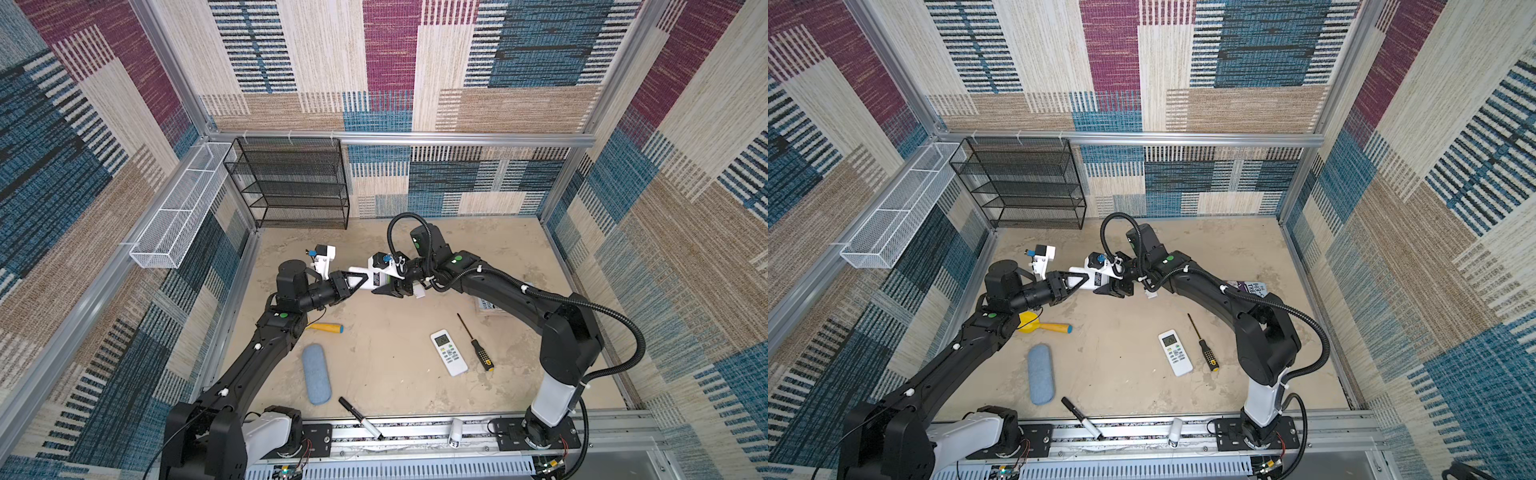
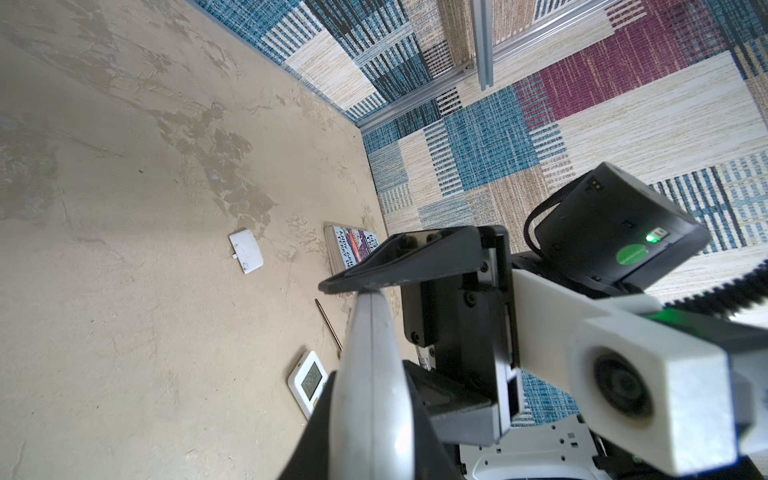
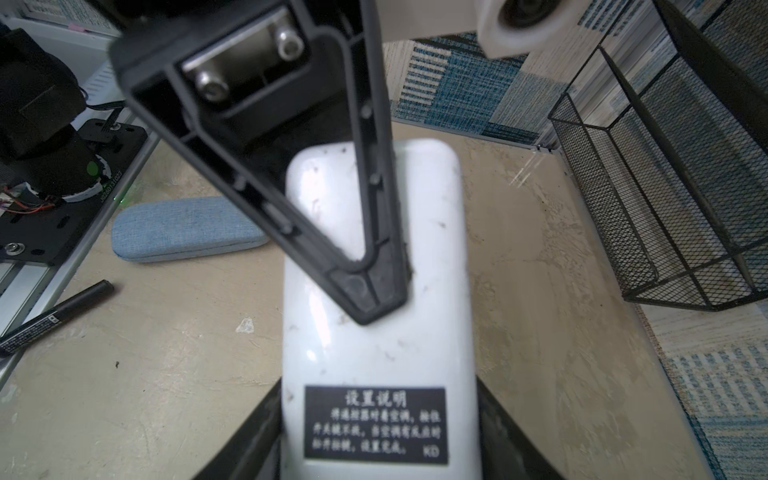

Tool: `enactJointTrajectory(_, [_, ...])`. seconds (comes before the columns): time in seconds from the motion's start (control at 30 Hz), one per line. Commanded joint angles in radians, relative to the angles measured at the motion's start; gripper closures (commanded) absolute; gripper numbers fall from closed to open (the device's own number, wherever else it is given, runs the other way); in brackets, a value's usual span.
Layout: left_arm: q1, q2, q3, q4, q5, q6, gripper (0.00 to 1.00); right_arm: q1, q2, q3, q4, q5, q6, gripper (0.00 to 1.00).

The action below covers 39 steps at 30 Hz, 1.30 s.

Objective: Unload the batteries from the remote control
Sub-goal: 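Grasp the battery end of the remote with the right gripper, then lower the remote onto the table with the right gripper while the left gripper withdraws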

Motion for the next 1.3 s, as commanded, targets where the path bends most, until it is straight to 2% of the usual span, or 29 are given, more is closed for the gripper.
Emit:
enactJointTrajectory(0.0, [0.000,-0.007,-0.005,-0.002,0.019,0.022,0.76,-0.002,0.008,0.014,0.010,-0.006,0.034,0.44])
enactJointTrajectory(0.1, [0.000,-0.007,-0.005,-0.004,0.014,0.021,0.69,-0.002,0.011,0.015,0.006,-0.008,0.045,0.45])
enactJointTrajectory(0.37, [0.001,-0.011,-0.006,-0.016,-0.007,0.021,0.31,-0.003,0.015,-0.012,0.021,-0.008,0.087,0.47])
enactJointTrajectory(0.47, [0.005,-0.020,-0.006,-0.059,-0.051,0.036,0.18,-0.010,0.023,-0.034,0.033,0.008,0.138,0.47])
enactJointTrajectory(0.57, [0.025,-0.033,-0.003,-0.131,-0.105,0.050,0.10,-0.017,0.026,-0.075,0.070,0.043,0.219,0.48])
enactJointTrajectory(0.77, [0.076,-0.065,0.000,-0.257,-0.194,0.067,0.07,-0.022,0.042,-0.176,0.139,0.084,0.412,0.48])
enactJointTrajectory(0.97, [0.080,-0.096,0.004,-0.314,-0.252,0.094,0.08,-0.021,0.058,-0.306,0.256,0.160,0.573,0.49])
enactJointTrajectory(1.27, [0.080,-0.099,0.002,-0.316,-0.253,0.093,0.09,-0.021,0.126,-0.334,0.265,0.332,0.664,0.48])
